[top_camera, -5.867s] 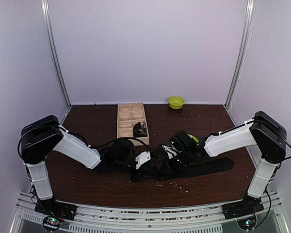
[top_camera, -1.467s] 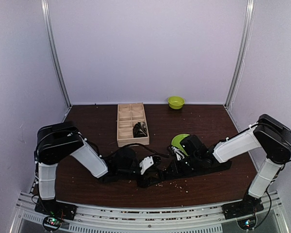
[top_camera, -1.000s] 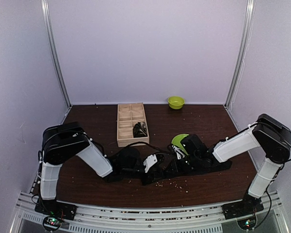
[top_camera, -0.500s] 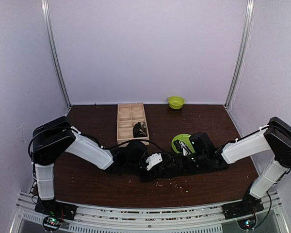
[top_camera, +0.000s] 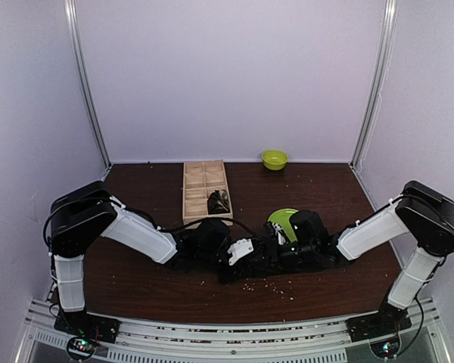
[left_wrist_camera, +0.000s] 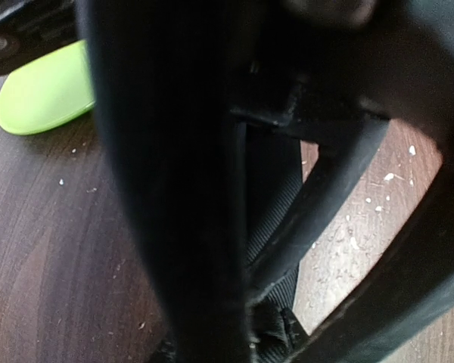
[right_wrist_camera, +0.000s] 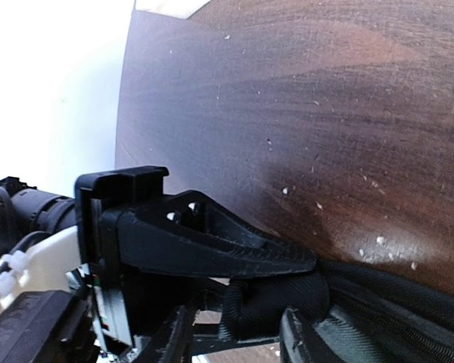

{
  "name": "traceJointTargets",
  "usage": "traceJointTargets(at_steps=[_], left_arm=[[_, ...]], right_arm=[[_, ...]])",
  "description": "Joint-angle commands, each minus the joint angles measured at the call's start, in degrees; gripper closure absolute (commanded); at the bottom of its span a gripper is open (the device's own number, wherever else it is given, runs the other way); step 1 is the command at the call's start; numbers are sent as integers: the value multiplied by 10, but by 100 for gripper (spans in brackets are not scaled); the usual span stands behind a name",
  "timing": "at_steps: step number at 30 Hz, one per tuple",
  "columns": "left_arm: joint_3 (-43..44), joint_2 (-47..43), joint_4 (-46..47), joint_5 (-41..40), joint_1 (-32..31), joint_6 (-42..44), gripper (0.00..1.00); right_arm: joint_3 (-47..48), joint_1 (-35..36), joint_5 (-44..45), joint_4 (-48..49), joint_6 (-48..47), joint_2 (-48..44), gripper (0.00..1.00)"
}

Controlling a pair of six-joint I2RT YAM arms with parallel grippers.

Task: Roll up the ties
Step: Pick up the tie from the center of the board, then roll the tie at the center of the board.

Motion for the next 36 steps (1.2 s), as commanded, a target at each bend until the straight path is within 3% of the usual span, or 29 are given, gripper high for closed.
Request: traceJointTargets(at_steps=[1,6,13,20,28,36], left_arm=[[-7,6,-67,-22,2,12,68],[-3,9,-73,-21,2,14,68],[-6,3,-71,-22,2,17,63],[-20,-6,-21,-14,3,13,52],[-55,-10,84,-7,3,-6,46],[-54,23,165,6,4,-34,48]], right_arm=[[17,7,8,-21,-8,21,64],[13,6,19,-47,-21,34,74],[-15,-3,23,-34,-18,41,100],[-41,-17,18,-19,-23,42,100],[-61,-37,16,-21,-37,34,100],[-59,-43,17,-25,-47,40,100]])
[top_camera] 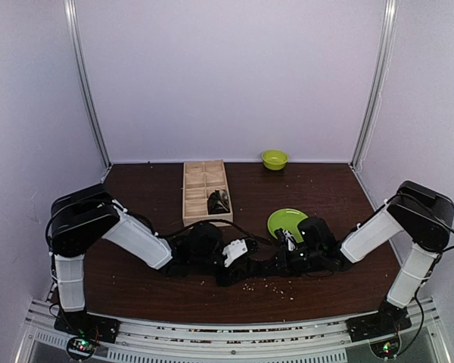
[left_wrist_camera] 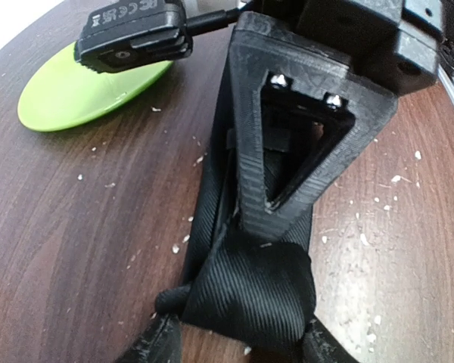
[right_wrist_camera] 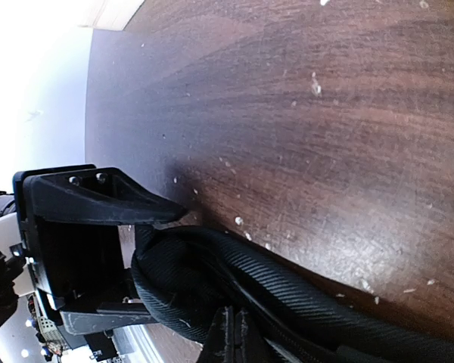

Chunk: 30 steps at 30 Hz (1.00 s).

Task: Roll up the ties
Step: Roll the tie at the center of the board.

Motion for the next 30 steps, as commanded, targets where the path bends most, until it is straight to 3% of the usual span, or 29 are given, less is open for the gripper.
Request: traceJointTargets(at_steps=[1,7,15,20,25,30], left_arm=[[5,30,62,12,0,-19,48],[8,40,73,26,0,-21,49],[24,40,28,36,0,-5,67],[28,38,-25,33,-1,-10,72],[34,29,-59,17,0,-14,74],[48,29,-93,14,0,-11,74]], right_arm=[[-5,0,15,-42,-13,19,100],[2,0,15,-39,-13,30,100],[11,0,14,-56,-24,25,100],[11,-6,21,-86,-44,-29,100],[23,-6,31,-127,-63,-90,86],[20,-5,16,-105,-44,-101,70]])
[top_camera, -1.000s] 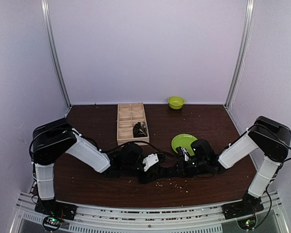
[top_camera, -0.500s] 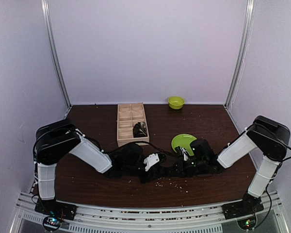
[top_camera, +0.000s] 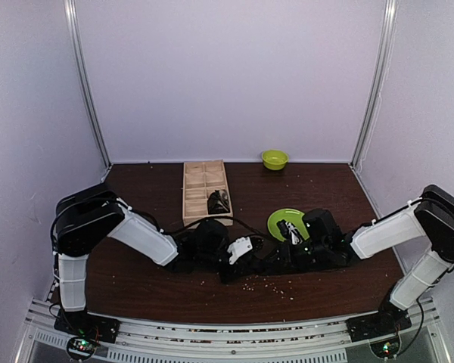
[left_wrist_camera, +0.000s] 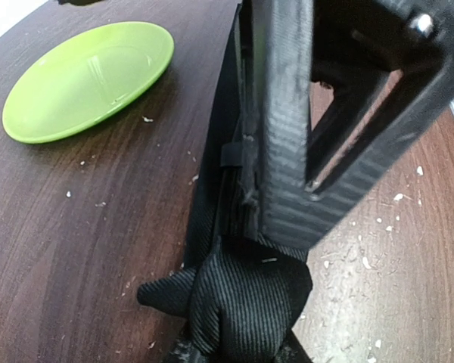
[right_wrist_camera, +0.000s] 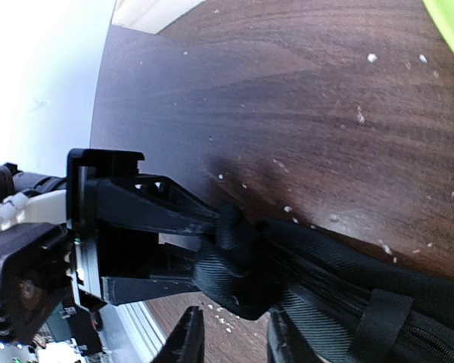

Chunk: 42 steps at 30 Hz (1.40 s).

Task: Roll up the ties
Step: Roll the tie at the center of the board.

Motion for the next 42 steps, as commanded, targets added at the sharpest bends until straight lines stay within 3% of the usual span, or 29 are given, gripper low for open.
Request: traceJointTargets(at_steps=[1,9,15,17,22,28,31,38,42], left_arm=[[7,4,-70,-10,-2,1,74],[9,2,-84,-11,-2,3,73],[0,-11,-84,5,-2,18,70],[-12,-21,-75,5,-1,22,63],[-66,-48,-17,6,6,33,35],[-151,-77,138,6,25,44,20],[-141,-67,136,19,28,72,3],[-69,-25,87,76,28,117,2],[-30,5,54,96,28,130,7]], right_arm=[[6,-1,-3,14,11,-2,68],[29,5,3,59,20,65,68],[49,6,-3,52,4,93,93],[48,6,-7,41,-5,96,100],[40,7,-16,20,-29,107,100],[46,7,-30,6,-59,127,100],[57,7,-40,-12,-76,136,100],[69,7,-48,-21,-78,142,100],[73,7,-51,-24,-78,140,100]])
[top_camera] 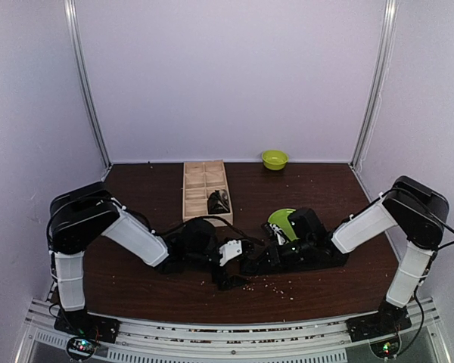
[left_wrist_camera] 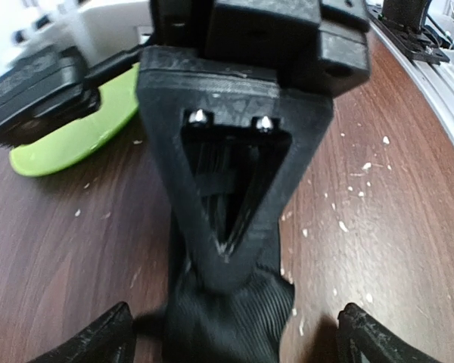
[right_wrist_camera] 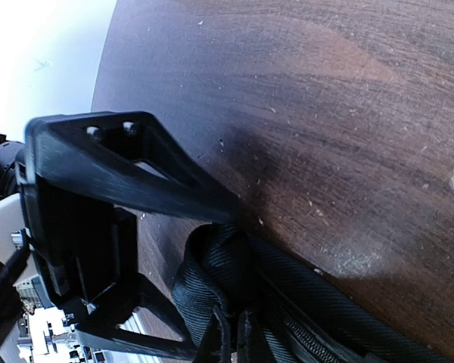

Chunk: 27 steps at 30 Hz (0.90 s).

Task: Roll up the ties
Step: Roll the tie at the center of the board.

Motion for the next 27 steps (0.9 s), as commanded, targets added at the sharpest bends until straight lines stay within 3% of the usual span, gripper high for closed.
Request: traceJointTargets(at_steps=[1,4,9,12,18,21,23,27], left_arm=[[38,35,-24,42,2,29,9],[52,47,-44,61,2,30,19],[32,39,-52,70,4,16,50],[19,31,-54,59,4,5,58],[25,32,-67,26,4,-20,60],[30,32,-70,17,4,-41,60],[25,26,-66,19,4,-53,55],[-38,5,33,32,7,-74,38]], right_arm=[[0,3,8,-53,-9,16,100],[0,3,9,-55,-9,13,100],[0,2,14,-52,1,8,94],[-1,1,17,-46,9,-1,88],[-5,1,12,-3,44,-14,81],[-2,2,14,-7,45,-18,94],[9,2,20,-37,27,-14,100],[21,2,34,-86,-7,1,100]])
